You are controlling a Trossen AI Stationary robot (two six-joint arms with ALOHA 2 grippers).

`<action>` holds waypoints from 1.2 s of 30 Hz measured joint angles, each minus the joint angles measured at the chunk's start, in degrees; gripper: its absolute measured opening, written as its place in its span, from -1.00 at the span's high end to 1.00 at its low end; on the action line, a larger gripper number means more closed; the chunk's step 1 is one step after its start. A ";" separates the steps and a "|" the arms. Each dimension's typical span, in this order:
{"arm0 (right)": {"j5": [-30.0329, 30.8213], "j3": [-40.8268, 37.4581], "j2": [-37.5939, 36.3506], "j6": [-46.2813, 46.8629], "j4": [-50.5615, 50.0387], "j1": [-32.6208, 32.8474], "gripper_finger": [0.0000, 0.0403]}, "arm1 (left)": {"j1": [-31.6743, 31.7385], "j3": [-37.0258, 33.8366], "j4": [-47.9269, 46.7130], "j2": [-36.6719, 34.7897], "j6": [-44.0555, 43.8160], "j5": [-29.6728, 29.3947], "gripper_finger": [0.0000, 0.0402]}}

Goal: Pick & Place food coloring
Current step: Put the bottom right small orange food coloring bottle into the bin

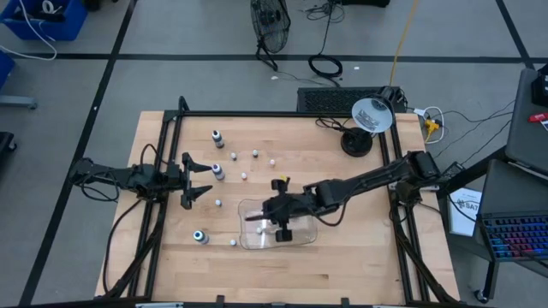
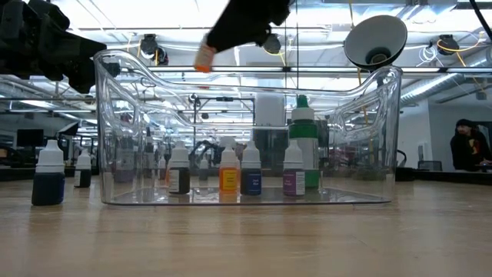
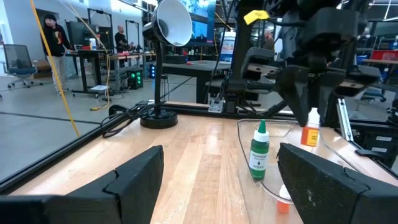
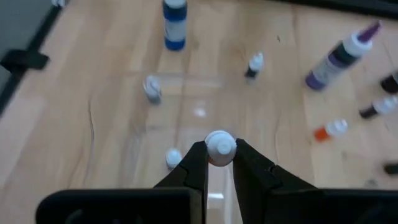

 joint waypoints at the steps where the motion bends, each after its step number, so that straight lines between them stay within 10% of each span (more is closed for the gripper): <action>1: -0.63 0.04 0.39 -0.54 1.03 -0.42 0.81 | 0.01 0.00 0.00 0.01 -0.01 0.00 -0.54; 36: -10.93 0.02 11.81 -1.20 -1.99 -7.01 0.81 | 0.00 0.00 0.00 0.00 -0.02 0.00 -0.54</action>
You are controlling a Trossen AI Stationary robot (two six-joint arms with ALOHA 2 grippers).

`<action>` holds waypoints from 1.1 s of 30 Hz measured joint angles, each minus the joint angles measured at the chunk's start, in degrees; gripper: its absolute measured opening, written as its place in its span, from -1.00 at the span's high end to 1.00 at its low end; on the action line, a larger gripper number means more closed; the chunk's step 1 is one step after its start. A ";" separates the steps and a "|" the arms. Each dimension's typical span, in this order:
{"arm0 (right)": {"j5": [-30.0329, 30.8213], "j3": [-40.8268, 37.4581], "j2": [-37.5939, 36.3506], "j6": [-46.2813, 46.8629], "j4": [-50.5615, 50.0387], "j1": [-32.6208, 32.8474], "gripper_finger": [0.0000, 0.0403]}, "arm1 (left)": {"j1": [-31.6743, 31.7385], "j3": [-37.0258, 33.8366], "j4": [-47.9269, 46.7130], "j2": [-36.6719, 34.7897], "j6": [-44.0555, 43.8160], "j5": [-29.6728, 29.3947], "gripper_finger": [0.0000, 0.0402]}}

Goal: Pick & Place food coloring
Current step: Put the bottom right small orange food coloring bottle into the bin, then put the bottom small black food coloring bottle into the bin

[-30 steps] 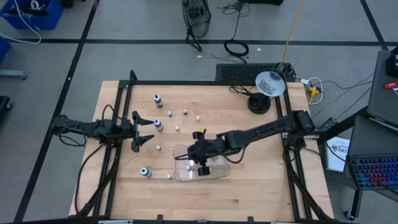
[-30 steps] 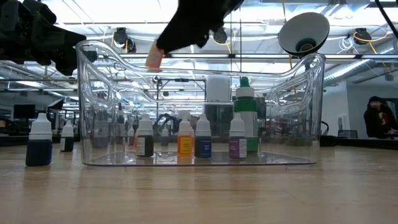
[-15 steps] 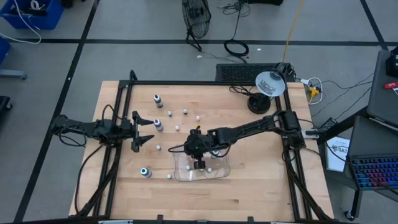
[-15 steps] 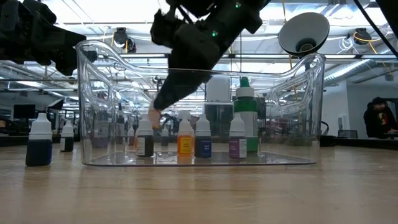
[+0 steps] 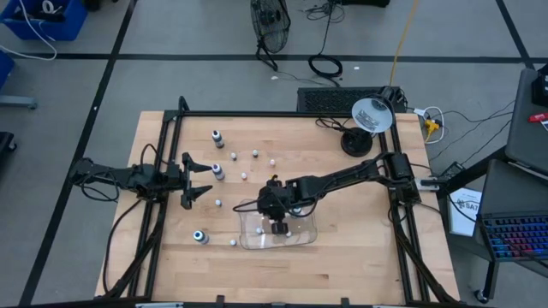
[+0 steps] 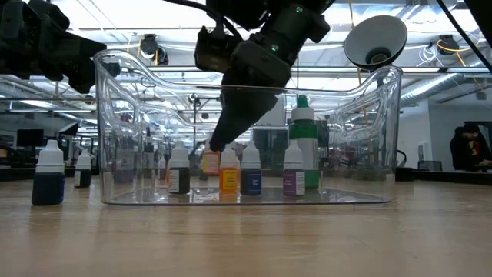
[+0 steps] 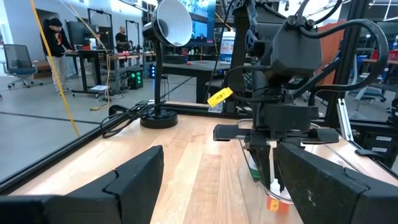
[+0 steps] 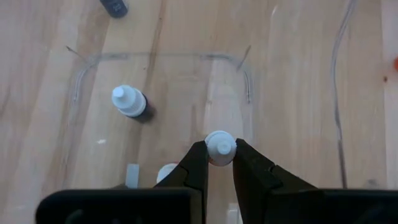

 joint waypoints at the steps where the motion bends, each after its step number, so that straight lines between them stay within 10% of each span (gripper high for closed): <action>1: 0.00 0.00 0.00 0.45 0.27 0.00 0.80 | 0.01 0.01 0.00 -0.02 0.02 0.00 -0.54; 18: 0.05 -0.10 -1.23 0.99 1.77 0.00 0.48 | 0.00 0.00 0.00 -0.02 0.01 0.00 -0.54; 33: 0.15 -0.04 -28.66 5.25 -11.80 0.02 0.48 | 0.00 0.00 0.02 0.00 -0.01 0.00 -0.54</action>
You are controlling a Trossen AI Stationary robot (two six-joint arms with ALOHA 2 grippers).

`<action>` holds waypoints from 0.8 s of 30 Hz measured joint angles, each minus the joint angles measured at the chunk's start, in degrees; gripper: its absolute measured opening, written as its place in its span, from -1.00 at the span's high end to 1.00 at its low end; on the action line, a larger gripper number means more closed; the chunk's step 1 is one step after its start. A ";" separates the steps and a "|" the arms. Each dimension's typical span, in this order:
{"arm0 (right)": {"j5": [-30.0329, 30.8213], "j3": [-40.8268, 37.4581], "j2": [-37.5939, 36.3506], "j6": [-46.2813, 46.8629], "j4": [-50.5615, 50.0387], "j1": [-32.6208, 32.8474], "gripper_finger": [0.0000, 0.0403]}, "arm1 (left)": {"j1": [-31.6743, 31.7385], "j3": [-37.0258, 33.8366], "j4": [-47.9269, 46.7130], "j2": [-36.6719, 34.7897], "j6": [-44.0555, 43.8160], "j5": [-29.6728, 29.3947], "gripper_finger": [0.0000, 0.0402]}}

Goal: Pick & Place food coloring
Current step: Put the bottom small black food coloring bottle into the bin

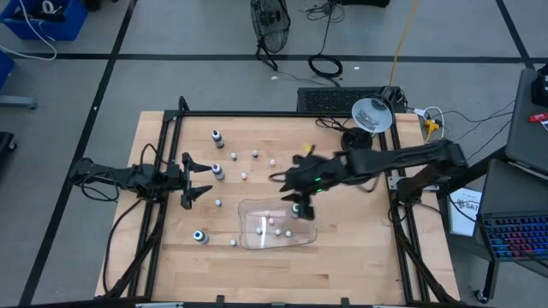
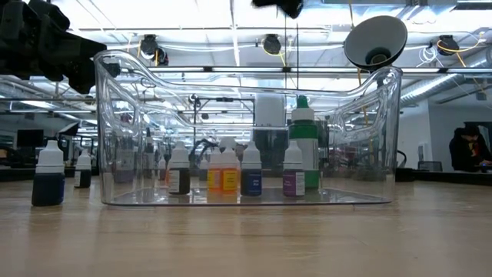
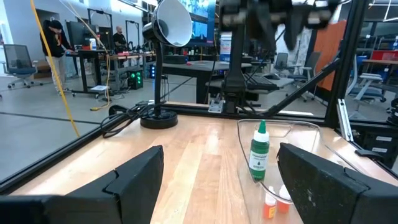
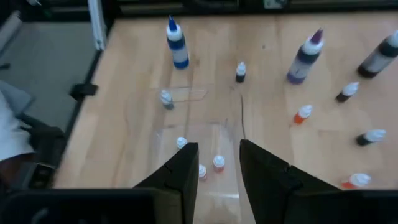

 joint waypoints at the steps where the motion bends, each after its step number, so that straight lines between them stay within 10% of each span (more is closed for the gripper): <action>1: 0.00 0.00 -1.78 0.02 -1.13 0.00 0.48 | 0.02 0.00 -0.02 0.00 0.02 0.00 -0.54; 14: 0.35 -3.86 -21.09 -1.98 -15.47 0.00 0.47 | 0.01 0.00 -0.02 -0.02 0.02 0.00 -0.54; 24: 13.78 -36.71 -38.12 0.21 10.79 -0.06 0.47 | 0.00 0.00 0.00 -0.02 0.00 0.00 -0.54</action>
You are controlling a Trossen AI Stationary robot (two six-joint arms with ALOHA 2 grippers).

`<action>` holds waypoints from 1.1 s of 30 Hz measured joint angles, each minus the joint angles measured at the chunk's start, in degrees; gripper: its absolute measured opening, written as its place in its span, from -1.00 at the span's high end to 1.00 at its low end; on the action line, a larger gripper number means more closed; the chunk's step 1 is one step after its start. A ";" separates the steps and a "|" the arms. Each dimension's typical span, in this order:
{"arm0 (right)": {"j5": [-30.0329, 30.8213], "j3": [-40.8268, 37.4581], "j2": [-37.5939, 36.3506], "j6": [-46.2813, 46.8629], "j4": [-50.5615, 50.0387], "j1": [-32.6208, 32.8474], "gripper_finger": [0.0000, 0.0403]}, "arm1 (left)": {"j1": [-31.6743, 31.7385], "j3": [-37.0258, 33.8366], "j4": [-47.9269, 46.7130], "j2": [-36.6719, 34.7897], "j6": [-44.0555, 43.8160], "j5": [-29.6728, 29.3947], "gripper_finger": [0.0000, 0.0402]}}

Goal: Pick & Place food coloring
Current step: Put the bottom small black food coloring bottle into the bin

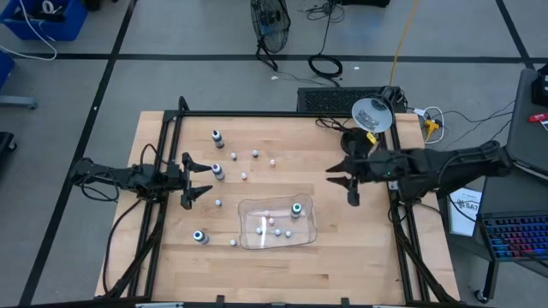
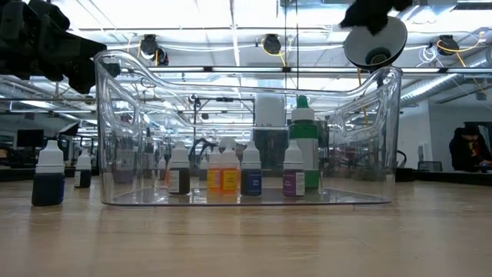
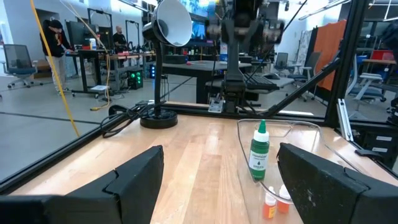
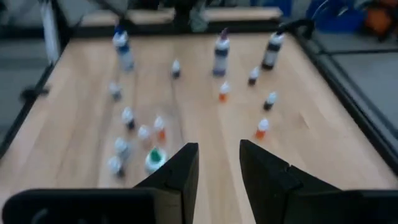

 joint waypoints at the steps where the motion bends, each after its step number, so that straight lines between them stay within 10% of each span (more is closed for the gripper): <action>1: 0.20 -4.05 -1.19 0.05 5.55 -0.03 0.48 | 0.00 0.00 0.00 0.01 0.01 0.00 -0.54; 18: 0.16 -48.61 -9.32 -9.20 75.09 -3.09 0.47 | 0.02 0.00 -0.02 0.02 0.02 0.00 -0.54; 33: -0.14 -49.93 -12.47 -5.55 61.86 -8.70 0.48 | 0.01 0.01 -0.02 0.01 0.02 0.00 -0.54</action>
